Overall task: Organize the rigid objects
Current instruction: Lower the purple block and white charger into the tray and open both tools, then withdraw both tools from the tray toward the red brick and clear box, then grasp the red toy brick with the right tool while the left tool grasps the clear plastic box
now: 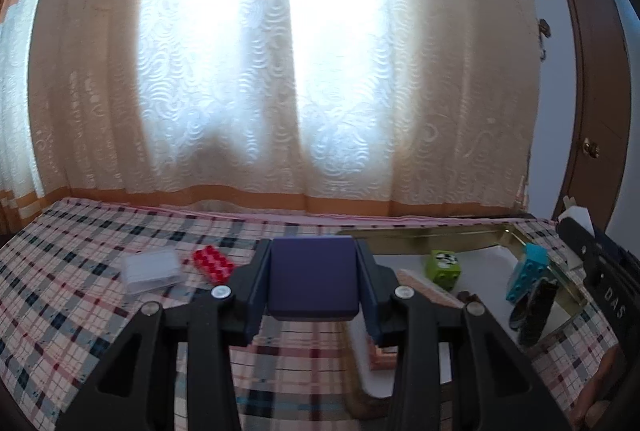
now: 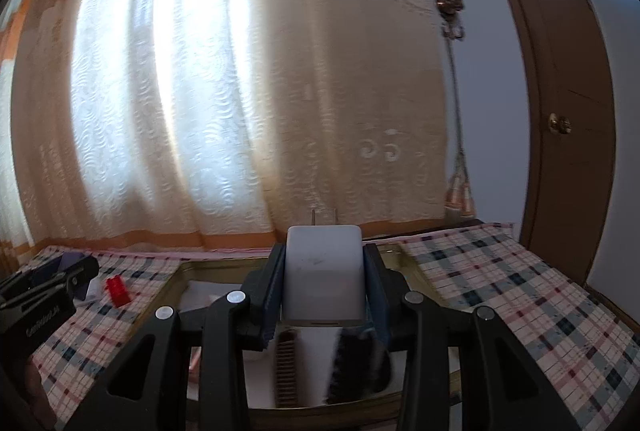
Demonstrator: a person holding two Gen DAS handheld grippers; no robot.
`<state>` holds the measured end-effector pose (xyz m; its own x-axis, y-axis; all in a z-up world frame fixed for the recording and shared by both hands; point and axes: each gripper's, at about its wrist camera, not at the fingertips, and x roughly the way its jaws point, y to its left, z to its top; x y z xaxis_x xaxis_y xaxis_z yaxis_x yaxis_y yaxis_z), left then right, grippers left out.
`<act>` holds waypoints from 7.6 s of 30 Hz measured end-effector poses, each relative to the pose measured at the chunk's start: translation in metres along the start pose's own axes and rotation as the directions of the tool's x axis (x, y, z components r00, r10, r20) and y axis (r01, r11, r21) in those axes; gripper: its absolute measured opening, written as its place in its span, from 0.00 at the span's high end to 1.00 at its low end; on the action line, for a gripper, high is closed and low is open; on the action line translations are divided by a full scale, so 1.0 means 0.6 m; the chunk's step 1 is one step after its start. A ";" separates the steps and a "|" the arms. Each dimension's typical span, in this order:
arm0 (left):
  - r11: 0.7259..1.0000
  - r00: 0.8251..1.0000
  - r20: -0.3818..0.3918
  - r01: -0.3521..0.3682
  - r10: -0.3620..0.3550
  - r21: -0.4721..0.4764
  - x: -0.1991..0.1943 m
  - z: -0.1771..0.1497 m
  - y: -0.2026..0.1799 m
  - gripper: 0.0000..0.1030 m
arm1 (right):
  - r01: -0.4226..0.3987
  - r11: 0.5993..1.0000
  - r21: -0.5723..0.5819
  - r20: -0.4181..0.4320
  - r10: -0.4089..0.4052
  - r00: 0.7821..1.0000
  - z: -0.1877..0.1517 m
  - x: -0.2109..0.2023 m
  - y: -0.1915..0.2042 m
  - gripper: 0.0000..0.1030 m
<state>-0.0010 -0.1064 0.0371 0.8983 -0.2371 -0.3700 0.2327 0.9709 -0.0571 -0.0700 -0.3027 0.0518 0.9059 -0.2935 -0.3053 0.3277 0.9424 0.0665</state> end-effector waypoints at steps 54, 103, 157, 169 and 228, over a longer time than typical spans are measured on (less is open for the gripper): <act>0.996 0.940 -0.339 0.061 -0.037 0.060 0.146 -0.042 -0.144 0.61 | 0.027 0.986 -0.166 -0.248 -0.068 0.966 -0.012 0.150 0.016 0.59; 0.993 0.998 0.035 -0.056 0.053 0.101 0.024 -0.027 -0.092 0.00 | 0.173 0.981 0.092 0.153 -0.186 0.971 -0.011 -0.041 -0.024 0.14; 0.948 0.947 -0.058 -0.318 0.316 -0.028 0.042 -0.014 0.272 0.01 | -0.122 0.992 -0.040 -0.007 0.122 0.992 -0.044 0.033 0.307 0.14; 0.909 0.905 -0.117 -0.416 0.409 -0.040 0.089 0.001 0.379 0.01 | -0.241 0.958 -0.153 -0.117 0.224 0.967 -0.045 0.114 0.409 0.14; 0.955 0.866 -0.495 0.203 -0.071 0.217 0.255 -0.028 0.324 0.47 | -0.439 0.898 -0.033 -0.515 0.361 0.777 -0.104 0.116 0.406 0.67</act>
<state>0.1754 0.0467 -0.0460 0.5765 -0.2572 -0.7755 0.4854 0.8713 0.0719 0.0560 -0.0835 -0.0126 0.6845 0.1945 -0.7026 -0.1120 0.9804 0.1623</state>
